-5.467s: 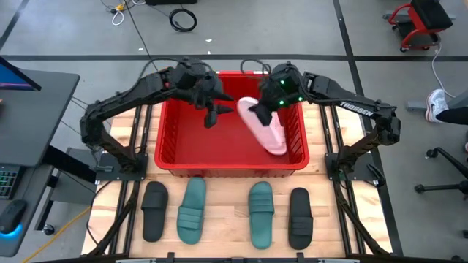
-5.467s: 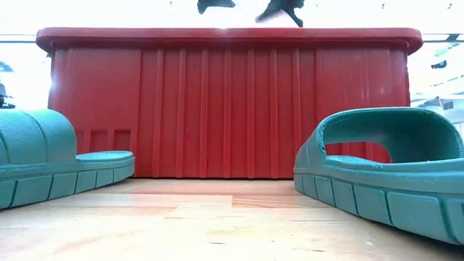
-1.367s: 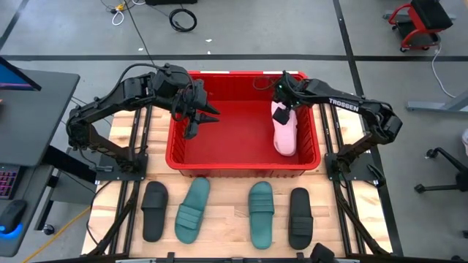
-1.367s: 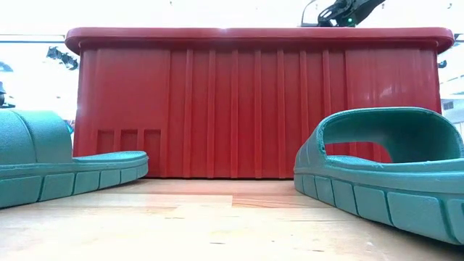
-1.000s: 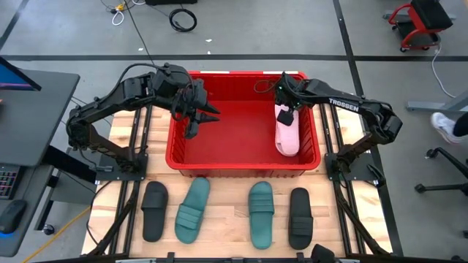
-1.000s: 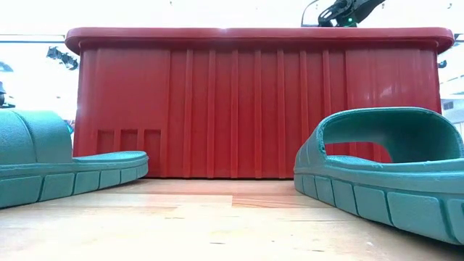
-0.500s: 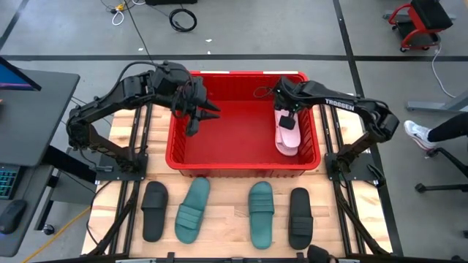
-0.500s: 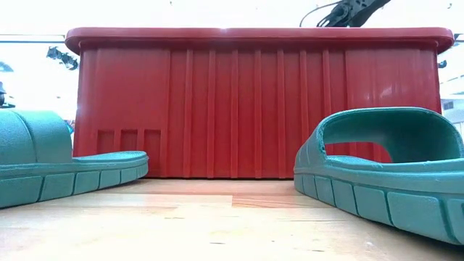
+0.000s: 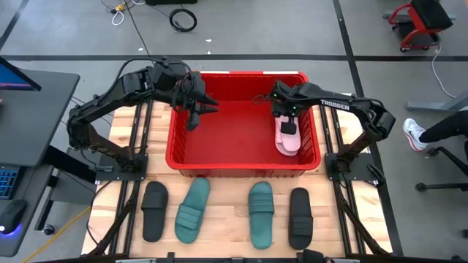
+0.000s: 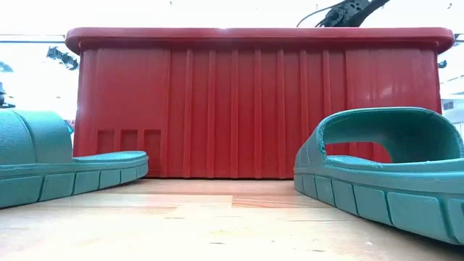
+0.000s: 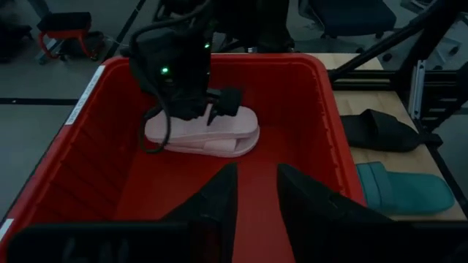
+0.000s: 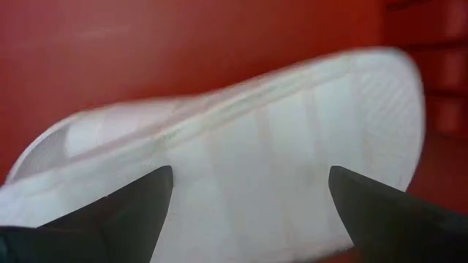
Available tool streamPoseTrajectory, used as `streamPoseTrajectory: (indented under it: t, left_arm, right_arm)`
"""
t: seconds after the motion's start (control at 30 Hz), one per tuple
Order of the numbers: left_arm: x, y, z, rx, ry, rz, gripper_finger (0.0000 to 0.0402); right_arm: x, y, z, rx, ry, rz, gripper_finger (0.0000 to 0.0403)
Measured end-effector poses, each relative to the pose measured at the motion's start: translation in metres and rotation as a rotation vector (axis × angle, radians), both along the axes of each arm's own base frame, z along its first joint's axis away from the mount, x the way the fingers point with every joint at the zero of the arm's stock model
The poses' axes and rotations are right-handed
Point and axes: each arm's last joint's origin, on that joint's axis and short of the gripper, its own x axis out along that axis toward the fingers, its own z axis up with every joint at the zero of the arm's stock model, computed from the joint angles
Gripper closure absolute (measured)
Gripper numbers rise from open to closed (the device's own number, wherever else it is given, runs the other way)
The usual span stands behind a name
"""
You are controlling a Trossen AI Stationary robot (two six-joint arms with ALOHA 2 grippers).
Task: Pick and place slides into bin
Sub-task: Stack the pink slipper on top of the other pink slipper in the red bin, then put the right blue slipper into the red bin
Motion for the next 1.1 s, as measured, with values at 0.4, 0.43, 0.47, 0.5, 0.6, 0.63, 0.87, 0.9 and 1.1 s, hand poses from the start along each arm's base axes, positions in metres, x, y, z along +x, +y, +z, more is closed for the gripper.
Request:
streamPoseTrajectory:
  t: [0.4,0.43,0.47,0.5,0.6,0.63,0.87,0.9,1.1]
  left_arm:
    - [-0.007,-0.003,0.008,-0.003,-0.047,0.007,0.0338]
    - [-0.008,-0.003,0.01,0.0,-0.057,0.006,0.0342]
    - [-0.01,-0.004,0.011,0.003,-0.066,0.004,0.0345]
    - [-0.012,-0.006,0.012,0.003,-0.066,0.003,0.0349]
    - [-0.018,-0.009,0.017,0.012,-0.091,-0.003,0.036]
    - [-0.021,-0.011,0.019,0.013,-0.096,-0.006,0.0364]
    - [-0.04,-0.026,0.032,0.034,-0.151,-0.05,0.0391]
    - [-0.043,-0.029,0.033,0.034,-0.152,-0.057,0.0393]
    - [-0.05,-0.045,0.028,0.027,-0.157,-0.122,0.039]
  right_arm:
    - [0.022,0.018,0.07,-0.109,-0.164,-0.038,0.0033]
    - [0.027,0.023,0.079,-0.118,-0.195,-0.037,0.0033]
    - [0.032,0.028,0.089,-0.132,-0.228,-0.038,0.0034]
    - [0.036,0.035,0.098,-0.138,-0.261,-0.035,0.0034]
    - [0.048,0.057,0.121,-0.138,-0.353,-0.025,0.0035]
    - [0.051,0.066,0.127,-0.135,-0.379,-0.016,0.0035]
    - [0.069,0.139,0.158,-0.086,-0.534,0.064,0.0035]
    - [0.07,0.15,0.16,-0.071,-0.557,0.074,0.0035]
    - [0.073,0.214,0.167,0.055,-0.657,0.164,0.0035]
